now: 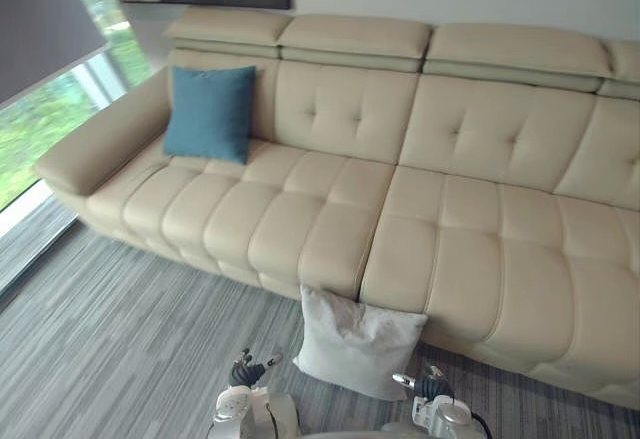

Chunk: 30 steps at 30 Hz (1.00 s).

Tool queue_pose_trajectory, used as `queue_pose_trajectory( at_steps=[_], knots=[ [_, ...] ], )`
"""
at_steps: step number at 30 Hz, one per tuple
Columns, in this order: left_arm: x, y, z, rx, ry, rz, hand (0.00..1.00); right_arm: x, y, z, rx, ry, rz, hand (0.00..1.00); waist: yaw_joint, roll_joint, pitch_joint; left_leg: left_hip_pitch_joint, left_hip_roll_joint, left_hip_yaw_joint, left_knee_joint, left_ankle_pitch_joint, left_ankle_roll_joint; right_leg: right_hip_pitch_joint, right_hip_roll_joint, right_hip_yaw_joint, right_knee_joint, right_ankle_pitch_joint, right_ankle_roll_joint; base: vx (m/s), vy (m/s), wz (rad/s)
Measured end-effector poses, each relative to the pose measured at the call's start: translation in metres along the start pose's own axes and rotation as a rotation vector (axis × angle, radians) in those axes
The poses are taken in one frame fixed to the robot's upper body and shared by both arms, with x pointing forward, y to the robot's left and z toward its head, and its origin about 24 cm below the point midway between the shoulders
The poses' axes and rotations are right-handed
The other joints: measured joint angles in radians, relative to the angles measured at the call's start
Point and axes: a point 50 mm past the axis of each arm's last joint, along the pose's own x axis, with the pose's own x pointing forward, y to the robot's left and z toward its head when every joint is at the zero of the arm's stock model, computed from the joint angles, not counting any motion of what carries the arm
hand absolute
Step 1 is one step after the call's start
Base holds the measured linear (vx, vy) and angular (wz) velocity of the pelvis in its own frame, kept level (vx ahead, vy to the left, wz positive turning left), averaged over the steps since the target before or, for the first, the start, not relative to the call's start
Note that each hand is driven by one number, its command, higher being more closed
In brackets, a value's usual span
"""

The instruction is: Pick up cushions and gather them together orderly.

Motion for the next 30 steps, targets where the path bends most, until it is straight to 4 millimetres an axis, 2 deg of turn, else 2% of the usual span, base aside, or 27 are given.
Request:
queue_pose_trajectory(
  at_steps=[1, 2, 3, 7, 12, 13, 14, 15, 16, 18, 21, 24, 26, 27, 29, 30],
  knots=[
    [0.001, 0.004, 0.001, 0.008, -0.002, 0.008, 0.0, -0.002, 0.005, -0.005, 0.009, 0.014, 0.01, 0.0, 0.003, -0.019, -0.008, 0.009, -0.011, 0.04, -0.001, -0.017, 0.012, -0.005, -0.02, 0.031, -0.002, 0.003, 0.003, 0.24, 0.288, -0.72],
    [0.001, 0.006, 0.001, 0.012, 0.002, 0.011, 0.0, -0.002, 0.008, -0.007, 0.012, 0.025, 0.017, 0.0, 0.008, -0.03, -0.015, 0.027, -0.013, 0.075, -0.005, -0.029, 0.024, -0.004, -0.03, 0.058, -0.001, 0.017, 0.022, 0.26, 0.315, -0.76],
    [0.002, 0.006, 0.0, 0.015, 0.008, 0.012, 0.0, -0.002, 0.009, -0.008, 0.013, 0.027, 0.02, 0.0, 0.008, -0.032, -0.016, 0.043, -0.017, 0.09, -0.009, -0.033, 0.031, -0.002, -0.036, 0.07, -0.001, 0.029, 0.027, 0.18, 0.218, -0.71],
    [0.001, 0.005, -0.006, 0.03, 0.034, 0.005, 0.0, -0.002, 0.008, -0.009, 0.013, 0.031, 0.021, 0.0, 0.009, -0.021, -0.024, 0.129, -0.024, 0.176, -0.083, -0.039, 0.042, -0.001, -0.052, 0.106, -0.02, 0.077, 0.038, 0.14, 0.127, -0.58],
    [0.0, 0.002, -0.01, 0.055, 0.047, -0.011, 0.0, -0.002, 0.005, -0.008, 0.007, 0.03, 0.013, 0.0, 0.011, -0.012, -0.035, 0.179, 0.003, 0.254, -0.128, -0.038, 0.041, -0.012, -0.039, 0.116, -0.04, 0.097, 0.052, 0.06, -0.016, -0.53],
    [0.0, -0.001, -0.012, 0.05, 0.058, -0.017, 0.0, -0.001, 0.003, -0.009, 0.004, 0.033, 0.008, 0.0, 0.013, 0.007, -0.044, 0.192, 0.022, 0.28, -0.15, -0.032, 0.032, -0.022, -0.023, 0.101, -0.05, 0.121, 0.056, 0.03, -0.051, -0.67],
    [-0.001, -0.003, -0.014, 0.045, 0.065, -0.02, 0.0, -0.001, 0.0, -0.009, -0.002, 0.035, 0.002, 0.0, 0.014, 0.024, -0.052, 0.205, 0.041, 0.304, -0.175, -0.026, 0.023, -0.039, -0.013, 0.054, -0.048, 0.139, 0.076, 0.02, -0.042, -0.65],
    [-0.002, -0.003, -0.016, 0.041, 0.071, -0.02, 0.0, -0.001, -0.001, -0.009, -0.004, 0.034, -0.002, 0.0, 0.016, 0.032, -0.056, 0.21, 0.05, 0.317, -0.186, -0.02, 0.019, -0.051, -0.009, 0.016, -0.043, 0.148, 0.079, 0.01, -0.072, -0.64],
    [-0.002, -0.004, -0.017, 0.037, 0.073, -0.019, 0.0, 0.0, -0.003, -0.006, -0.008, 0.027, -0.007, 0.0, 0.02, 0.041, -0.055, 0.228, 0.063, 0.345, -0.217, -0.003, 0.012, -0.072, -0.013, -0.094, -0.011, 0.154, 0.078, 0.0, -0.099, -0.47],
    [-0.002, -0.003, -0.017, 0.037, 0.075, -0.015, 0.0, 0.002, -0.004, -0.002, -0.012, 0.015, -0.021, 0.0, 0.009, 0.042, -0.044, 0.249, 0.062, 0.346, -0.251, 0.025, 0.005, -0.098, -0.023, -0.236, 0.038, 0.151, 0.074, -0.01, -0.116, -0.21],
    [-0.002, -0.004, -0.015, 0.038, 0.068, -0.016, 0.0, 0.001, -0.012, -0.004, -0.01, 0.016, -0.049, 0.0, 0.011, 0.036, -0.04, 0.245, 0.053, 0.319, -0.254, 0.056, 0.008, -0.076, -0.028, -0.25, 0.013, 0.144, 0.062, -0.03, -0.103, 0.17],
    [0.0, -0.006, -0.009, 0.022, 0.052, -0.008, 0.0, 0.001, -0.017, -0.003, 0.006, 0.007, -0.071, 0.0, 0.014, 0.027, -0.011, 0.212, 0.046, 0.277, -0.235, 0.074, 0.005, -0.069, -0.04, -0.293, -0.001, 0.127, 0.036, -0.08, -0.118, 0.4],
    [0.003, -0.007, 0.001, 0.007, 0.025, -0.004, 0.0, 0.003, -0.017, 0.005, 0.016, -0.013, -0.076, 0.0, 0.013, 0.026, 0.024, 0.15, 0.053, 0.24, -0.173, 0.073, 0.004, -0.102, -0.042, -0.313, 0.032, 0.113, 0.022, -0.19, -0.124, 0.5],
    [0.008, -0.008, 0.02, -0.019, -0.029, 0.006, 0.0, 0.006, -0.015, 0.016, 0.039, -0.041, -0.081, 0.0, 0.015, 0.016, 0.068, 0.017, 0.068, 0.199, -0.04, 0.048, 0.004, -0.19, -0.046, -0.335, 0.109, 0.08, 0.008, -0.24, -0.118, 0.42],
    [0.01, -0.009, 0.033, -0.045, -0.067, 0.019, 0.0, 0.008, -0.013, 0.028, 0.049, -0.071, -0.086, 0.0, 0.015, 0.016, 0.1, -0.087, 0.088, 0.169, 0.061, 0.009, -0.002, -0.272, -0.043, -0.346, 0.193, 0.038, -0.004, -0.28, -0.088, 0.28],
    [0.012, -0.009, 0.047, -0.063, -0.104, 0.028, 0.0, 0.011, -0.012, 0.042, 0.06, -0.105, -0.092, 0.0, 0.015, 0.011, 0.129, -0.177, 0.101, 0.155, 0.148, -0.034, -0.012, -0.366, -0.043, -0.349, 0.29, -0.009, -0.015, -0.33, -0.074, 0.1]
  ],
)
